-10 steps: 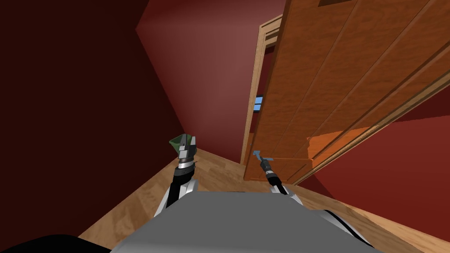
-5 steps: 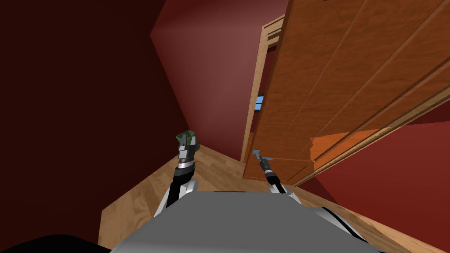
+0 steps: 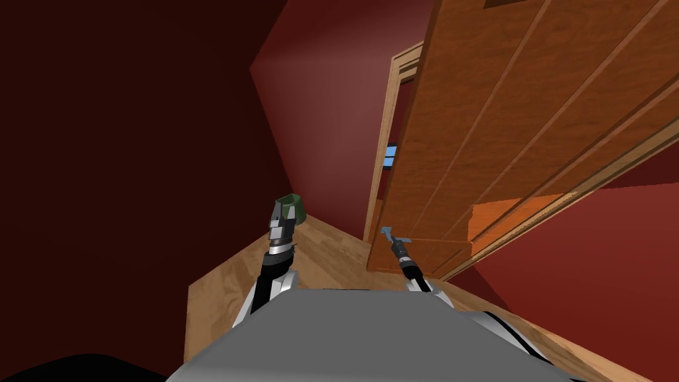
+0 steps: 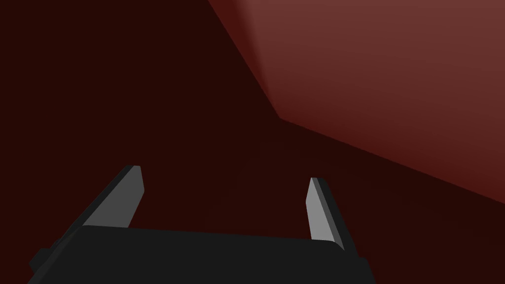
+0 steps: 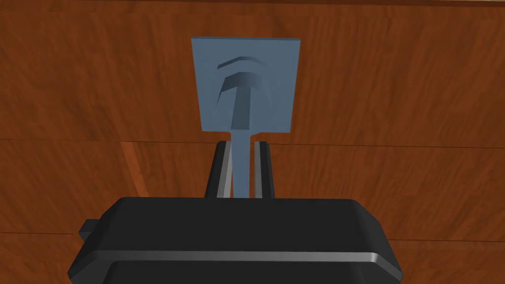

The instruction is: Pull the door open

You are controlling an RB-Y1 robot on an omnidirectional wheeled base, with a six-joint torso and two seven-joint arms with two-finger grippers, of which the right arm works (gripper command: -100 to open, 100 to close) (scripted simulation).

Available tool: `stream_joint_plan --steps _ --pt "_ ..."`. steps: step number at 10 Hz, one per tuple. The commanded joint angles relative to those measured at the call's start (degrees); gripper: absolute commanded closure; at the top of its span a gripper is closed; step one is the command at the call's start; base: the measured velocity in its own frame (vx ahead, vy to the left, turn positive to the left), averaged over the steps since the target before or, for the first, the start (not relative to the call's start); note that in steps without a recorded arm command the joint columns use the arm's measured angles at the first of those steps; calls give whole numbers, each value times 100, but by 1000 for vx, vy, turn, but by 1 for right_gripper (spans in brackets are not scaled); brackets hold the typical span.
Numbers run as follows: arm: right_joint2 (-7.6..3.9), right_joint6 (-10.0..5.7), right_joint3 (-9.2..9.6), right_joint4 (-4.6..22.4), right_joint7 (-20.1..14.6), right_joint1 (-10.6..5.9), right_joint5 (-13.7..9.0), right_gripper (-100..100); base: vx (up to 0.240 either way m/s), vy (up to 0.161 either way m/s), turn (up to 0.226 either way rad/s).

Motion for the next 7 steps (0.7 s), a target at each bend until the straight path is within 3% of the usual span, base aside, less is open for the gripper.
stream_joint_plan --steps 1,7 --pt "11 -20 28 -7 -23 24 18 100 -227 -57 179" --pt "-53 -47 62 -115 -104 124 44 100 -191 -94 175"
